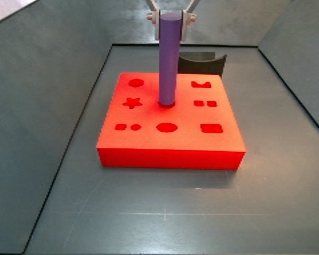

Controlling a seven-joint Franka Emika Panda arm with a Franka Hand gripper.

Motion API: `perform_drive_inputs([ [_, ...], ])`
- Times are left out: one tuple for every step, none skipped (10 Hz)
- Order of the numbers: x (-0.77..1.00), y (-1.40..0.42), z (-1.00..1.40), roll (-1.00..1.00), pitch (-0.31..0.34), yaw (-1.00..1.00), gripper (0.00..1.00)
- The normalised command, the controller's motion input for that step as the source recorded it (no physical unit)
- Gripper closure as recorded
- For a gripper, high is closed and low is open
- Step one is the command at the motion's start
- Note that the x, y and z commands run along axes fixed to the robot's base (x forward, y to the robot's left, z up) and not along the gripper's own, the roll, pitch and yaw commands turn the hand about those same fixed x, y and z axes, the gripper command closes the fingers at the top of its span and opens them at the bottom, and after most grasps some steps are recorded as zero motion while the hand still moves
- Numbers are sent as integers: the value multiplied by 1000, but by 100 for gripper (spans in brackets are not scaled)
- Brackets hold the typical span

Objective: Pick up the round object. Move up. Place the round object on the fixture. Regrasp the round object. Move to above the board. Insert the round object.
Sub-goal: Insert the round object.

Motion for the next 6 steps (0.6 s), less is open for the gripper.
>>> perform_drive_inputs([
  [-217,-131,-346,0,-204,94,100],
  [-149,-83,-377,-24,-164,83,100],
  [0,-3,-489,-46,-43,29,100],
  [74,0,-609,-11,0,0,100],
  [171,0,-643,0,46,0,100],
  [220,0,-677,0,74,0,100],
])
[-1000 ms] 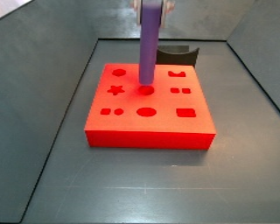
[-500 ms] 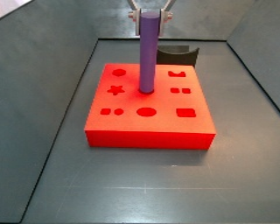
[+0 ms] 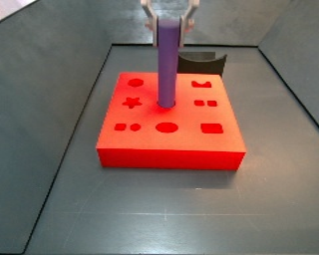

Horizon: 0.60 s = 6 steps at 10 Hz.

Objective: Pick up the round object. Move up. Place the round object on the fixture. Regrasp the round object. Move to above the board. Insert the round object.
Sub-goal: Insert the round object.

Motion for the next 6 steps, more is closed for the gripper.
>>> perform_drive_inputs([
  [129,-23,-646,0,30,0,100],
  [89,-6,-591,0,13,0,100],
  [0,-3,-643,0,0,0,100],
  [3,0,-611,0,0,0,100],
  [0,0,-154,0,-76,3,100],
  [0,0,0,0,0,0,100],
])
